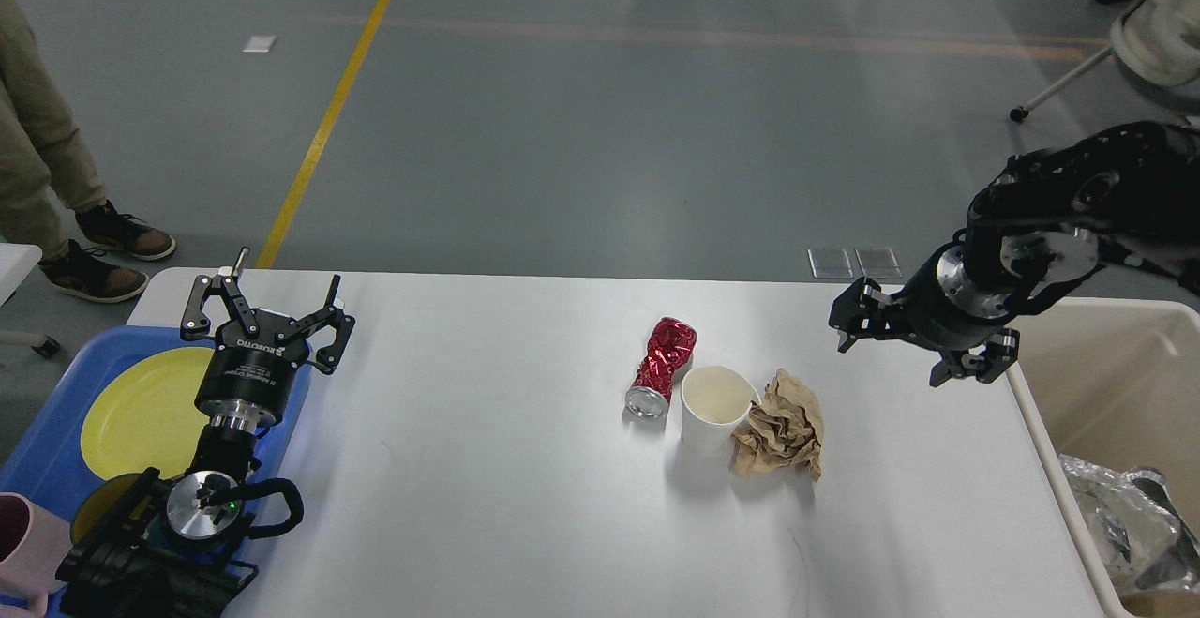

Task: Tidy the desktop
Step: 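Raise the right gripper and move it over the crumpled brown paper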

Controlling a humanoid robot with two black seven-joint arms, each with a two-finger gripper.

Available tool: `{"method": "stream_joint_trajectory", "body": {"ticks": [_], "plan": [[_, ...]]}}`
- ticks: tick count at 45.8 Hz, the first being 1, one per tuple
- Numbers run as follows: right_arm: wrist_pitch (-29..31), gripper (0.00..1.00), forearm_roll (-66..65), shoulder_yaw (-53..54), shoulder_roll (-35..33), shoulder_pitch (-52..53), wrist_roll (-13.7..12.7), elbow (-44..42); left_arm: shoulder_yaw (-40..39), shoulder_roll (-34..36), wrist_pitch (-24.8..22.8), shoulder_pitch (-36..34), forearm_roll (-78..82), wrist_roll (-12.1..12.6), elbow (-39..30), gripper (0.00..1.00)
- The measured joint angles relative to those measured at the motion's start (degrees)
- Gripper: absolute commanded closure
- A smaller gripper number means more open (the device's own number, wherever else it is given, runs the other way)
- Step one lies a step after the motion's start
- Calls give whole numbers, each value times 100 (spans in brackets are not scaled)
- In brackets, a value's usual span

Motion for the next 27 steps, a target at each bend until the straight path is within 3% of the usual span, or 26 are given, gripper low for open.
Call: {"method": "stream_joint_trajectory", "body": {"ticks": [13,27], "plan": [[-86,0,352,657,431,-1388,-17,-1455,0,0,0,0,-4,0,0,4],[-243,0,434,735,909,-2113,-14,-2096,0,0,0,1,-2,0,0,4]]}}
